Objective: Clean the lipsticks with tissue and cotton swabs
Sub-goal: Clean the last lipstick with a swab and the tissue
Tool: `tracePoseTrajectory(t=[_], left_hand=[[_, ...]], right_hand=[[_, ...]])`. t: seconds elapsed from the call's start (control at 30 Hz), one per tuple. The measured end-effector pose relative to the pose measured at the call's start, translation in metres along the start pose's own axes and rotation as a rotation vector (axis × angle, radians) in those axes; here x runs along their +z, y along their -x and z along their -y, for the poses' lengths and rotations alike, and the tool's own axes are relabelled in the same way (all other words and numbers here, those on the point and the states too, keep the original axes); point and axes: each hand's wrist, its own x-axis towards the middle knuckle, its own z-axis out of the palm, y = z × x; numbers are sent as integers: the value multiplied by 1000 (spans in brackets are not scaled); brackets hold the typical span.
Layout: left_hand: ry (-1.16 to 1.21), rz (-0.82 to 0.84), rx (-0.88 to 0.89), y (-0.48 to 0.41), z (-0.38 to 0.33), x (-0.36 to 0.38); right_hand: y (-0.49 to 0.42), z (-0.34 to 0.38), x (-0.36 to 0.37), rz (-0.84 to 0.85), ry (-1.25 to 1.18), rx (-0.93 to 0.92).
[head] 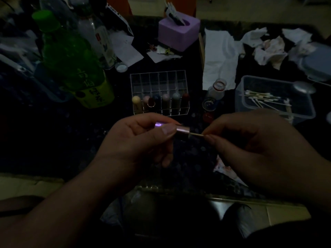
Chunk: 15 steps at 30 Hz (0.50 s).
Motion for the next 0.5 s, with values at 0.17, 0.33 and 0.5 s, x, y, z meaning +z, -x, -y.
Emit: tracePoseTrajectory(t=[0.17, 0.33, 0.5], left_hand=[[-36, -4, -15, 1, 2, 0], [-37, -7, -27, 1, 2, 0], [-50, -16, -21, 0, 2, 2]], right_hand=[[0, 3, -5, 112, -12, -66], [0, 2, 0, -1, -66, -39], [-3, 2, 3, 15, -42, 87]])
